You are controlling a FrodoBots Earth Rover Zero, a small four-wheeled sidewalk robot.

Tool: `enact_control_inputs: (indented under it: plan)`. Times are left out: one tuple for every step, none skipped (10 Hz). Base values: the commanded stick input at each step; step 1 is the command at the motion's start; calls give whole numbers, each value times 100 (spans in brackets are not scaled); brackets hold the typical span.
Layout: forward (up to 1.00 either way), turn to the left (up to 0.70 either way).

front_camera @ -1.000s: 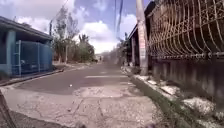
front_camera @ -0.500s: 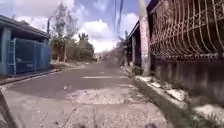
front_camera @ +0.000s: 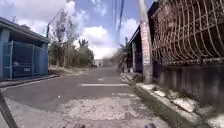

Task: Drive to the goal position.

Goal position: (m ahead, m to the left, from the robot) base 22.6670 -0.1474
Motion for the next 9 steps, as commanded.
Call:
enact_control_inputs:
  plan:
    - [14,0]
    - [50,0]
    - [70,0]
    - [70,0]
    - [70,0]
    - [70,0]
    - [70,0]
    - [70,0]
    - [70,0]
